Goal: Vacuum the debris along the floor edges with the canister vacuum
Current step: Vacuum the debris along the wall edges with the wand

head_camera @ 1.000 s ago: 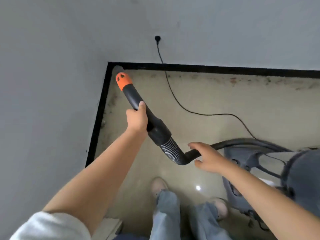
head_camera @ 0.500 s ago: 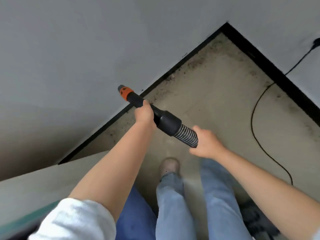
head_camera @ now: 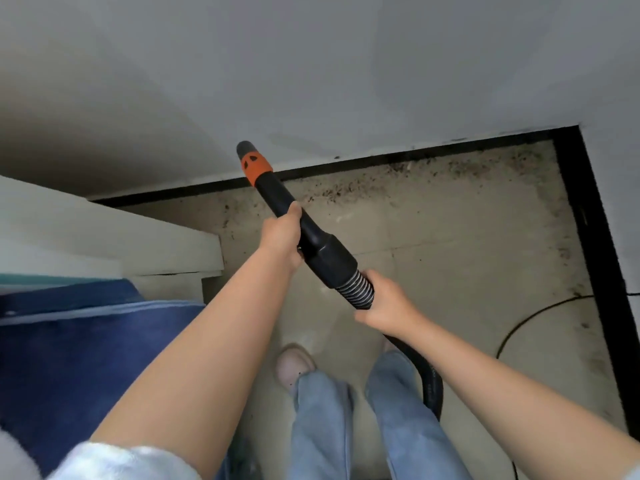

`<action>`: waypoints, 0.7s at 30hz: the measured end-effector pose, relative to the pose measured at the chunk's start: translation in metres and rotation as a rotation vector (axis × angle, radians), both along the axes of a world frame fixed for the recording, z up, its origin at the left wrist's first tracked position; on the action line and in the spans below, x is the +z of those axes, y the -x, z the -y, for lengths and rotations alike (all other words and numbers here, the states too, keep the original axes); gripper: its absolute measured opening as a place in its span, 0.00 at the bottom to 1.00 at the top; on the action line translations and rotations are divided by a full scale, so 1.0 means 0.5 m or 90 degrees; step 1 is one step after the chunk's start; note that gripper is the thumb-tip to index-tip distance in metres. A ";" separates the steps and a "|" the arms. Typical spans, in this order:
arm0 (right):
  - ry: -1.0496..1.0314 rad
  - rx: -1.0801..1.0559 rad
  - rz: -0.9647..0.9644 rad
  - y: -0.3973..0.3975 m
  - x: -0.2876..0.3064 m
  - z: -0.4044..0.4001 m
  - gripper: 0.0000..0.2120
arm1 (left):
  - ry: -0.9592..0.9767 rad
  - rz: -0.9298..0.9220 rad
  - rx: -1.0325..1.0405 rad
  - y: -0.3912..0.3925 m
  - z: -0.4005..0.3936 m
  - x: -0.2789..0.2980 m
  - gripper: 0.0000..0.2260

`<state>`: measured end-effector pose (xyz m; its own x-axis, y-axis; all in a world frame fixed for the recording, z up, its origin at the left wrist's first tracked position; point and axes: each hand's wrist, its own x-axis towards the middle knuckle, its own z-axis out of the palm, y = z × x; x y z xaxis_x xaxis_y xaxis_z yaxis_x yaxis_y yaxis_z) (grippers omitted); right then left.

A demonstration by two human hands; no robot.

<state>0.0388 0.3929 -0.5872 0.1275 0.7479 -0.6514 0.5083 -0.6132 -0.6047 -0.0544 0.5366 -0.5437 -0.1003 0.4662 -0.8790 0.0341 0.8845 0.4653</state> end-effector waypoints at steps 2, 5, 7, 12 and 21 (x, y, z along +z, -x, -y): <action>-0.001 -0.018 -0.027 0.022 -0.014 -0.028 0.23 | 0.013 0.014 0.053 0.031 -0.015 -0.020 0.15; -0.006 0.043 -0.022 0.066 -0.033 -0.056 0.23 | 0.023 0.009 0.077 0.080 -0.032 -0.053 0.15; -0.001 0.095 0.006 0.095 -0.043 -0.067 0.21 | 0.033 0.007 0.077 0.110 -0.036 -0.072 0.17; 0.026 0.138 0.081 0.158 -0.068 -0.103 0.24 | 0.058 0.025 0.095 0.183 -0.050 -0.109 0.20; 0.011 0.282 0.025 0.135 -0.195 -0.231 0.19 | 0.000 0.044 0.189 0.221 -0.101 -0.256 0.14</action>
<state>-0.0289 0.5084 -0.6848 -0.1780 0.7250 -0.6654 0.7471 -0.3405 -0.5709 -0.1649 0.5871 -0.6716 -0.1721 0.4251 -0.8886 -0.2579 0.8512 0.4571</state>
